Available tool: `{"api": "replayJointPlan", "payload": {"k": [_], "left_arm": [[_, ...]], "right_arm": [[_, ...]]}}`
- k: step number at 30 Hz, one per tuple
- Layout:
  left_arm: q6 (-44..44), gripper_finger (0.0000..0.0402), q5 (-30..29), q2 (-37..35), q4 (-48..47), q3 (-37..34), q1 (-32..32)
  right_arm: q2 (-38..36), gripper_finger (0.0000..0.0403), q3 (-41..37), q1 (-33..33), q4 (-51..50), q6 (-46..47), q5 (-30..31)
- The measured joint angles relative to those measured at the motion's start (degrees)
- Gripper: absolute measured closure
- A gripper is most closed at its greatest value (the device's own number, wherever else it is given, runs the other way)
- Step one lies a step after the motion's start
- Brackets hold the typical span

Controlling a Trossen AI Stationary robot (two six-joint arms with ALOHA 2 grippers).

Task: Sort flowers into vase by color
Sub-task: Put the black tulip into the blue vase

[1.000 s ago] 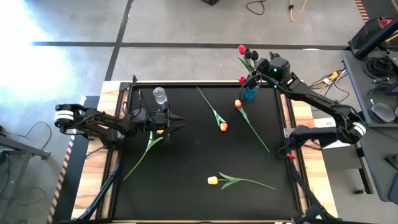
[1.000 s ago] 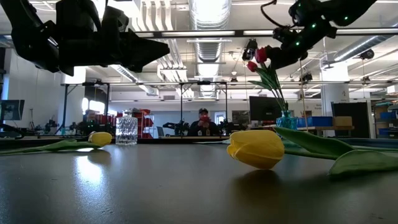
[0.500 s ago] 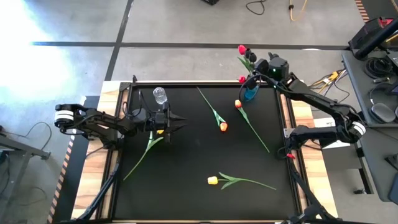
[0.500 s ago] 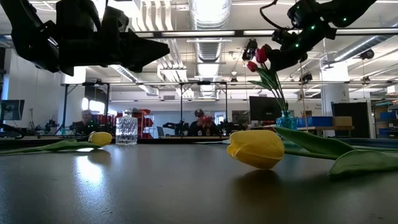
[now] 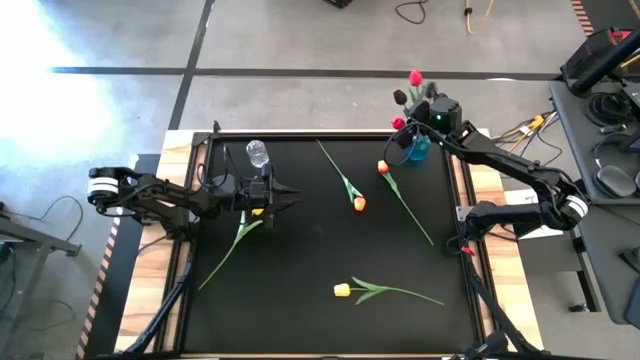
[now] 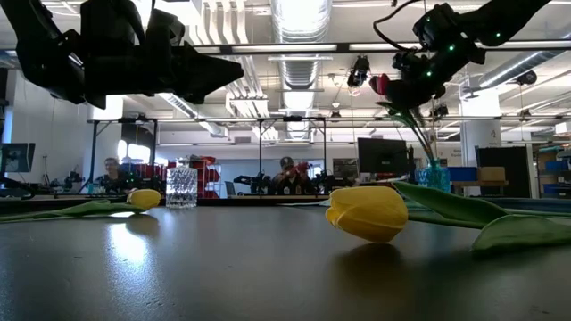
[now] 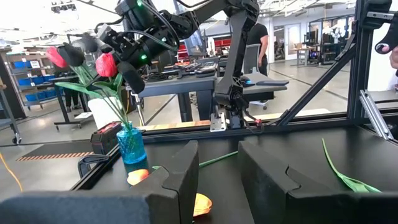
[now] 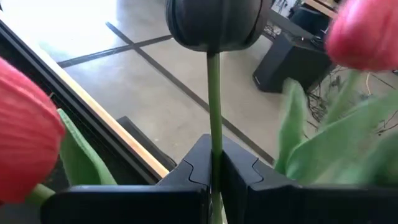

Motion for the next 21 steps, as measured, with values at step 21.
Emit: {"api": "replayJointPlan", "payload": {"k": [21], "left_arm": [[0.22,0.0302,0.00,0.00,-0.02,0.00,0.00]], "right_arm": [[-1.70,0.0390,-0.49,0.02,0.40,0.02,1.44]]}}
